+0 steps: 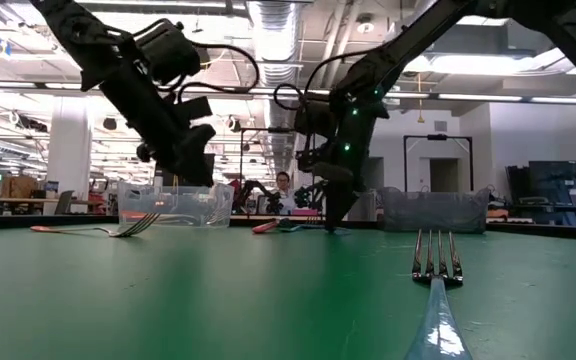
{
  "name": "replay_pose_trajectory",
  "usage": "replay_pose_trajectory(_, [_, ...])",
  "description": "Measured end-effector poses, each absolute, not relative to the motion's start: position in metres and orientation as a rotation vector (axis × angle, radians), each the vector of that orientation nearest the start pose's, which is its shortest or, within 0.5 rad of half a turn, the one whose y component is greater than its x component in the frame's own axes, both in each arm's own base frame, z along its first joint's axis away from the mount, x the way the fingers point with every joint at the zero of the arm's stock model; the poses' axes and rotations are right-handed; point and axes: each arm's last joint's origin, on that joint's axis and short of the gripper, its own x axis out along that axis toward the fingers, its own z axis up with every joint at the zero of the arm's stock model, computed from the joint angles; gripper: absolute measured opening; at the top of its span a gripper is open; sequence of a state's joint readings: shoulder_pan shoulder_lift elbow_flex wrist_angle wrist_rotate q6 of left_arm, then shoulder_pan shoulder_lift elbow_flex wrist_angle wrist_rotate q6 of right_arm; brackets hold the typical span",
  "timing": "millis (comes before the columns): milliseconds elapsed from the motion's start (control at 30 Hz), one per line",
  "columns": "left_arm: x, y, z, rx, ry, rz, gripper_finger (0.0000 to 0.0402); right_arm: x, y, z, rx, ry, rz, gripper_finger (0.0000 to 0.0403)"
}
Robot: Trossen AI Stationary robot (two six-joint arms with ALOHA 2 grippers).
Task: Sort silverware by color (type)
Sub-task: Put the blue fork into the black bin
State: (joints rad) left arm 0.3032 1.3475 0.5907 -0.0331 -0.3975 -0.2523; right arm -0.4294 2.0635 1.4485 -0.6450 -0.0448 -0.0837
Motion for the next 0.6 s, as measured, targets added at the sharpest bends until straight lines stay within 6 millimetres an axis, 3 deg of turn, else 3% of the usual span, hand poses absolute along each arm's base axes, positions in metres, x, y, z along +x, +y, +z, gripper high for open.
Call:
replay_pose_trajectory(133, [0.239,0.071,0.161,-0.225,0.734,0.734,0.0141,0.367,-0.157,0.177,0.153,1.239,-0.294,0.0038])
replay_pose_trajectory(267, [0.242,0.059,0.161,-0.221,0.716,0.737,0.0141,0.346,-0.145,0.210,0.089,1.160,-0.351,0.0038])
replay_pose_trajectory(433, [0.244,0.052,0.162,-0.225,0.688,0.769,0.0141,0.298,-0.136,0.231,0.072,1.043,-0.418,0.0038])
replay_pose_trajectory(600, [0.247,0.051,0.165,-0.228,0.645,0.768,0.0141,0.245,-0.132,0.225,-0.026,1.029,-0.648,0.0038])
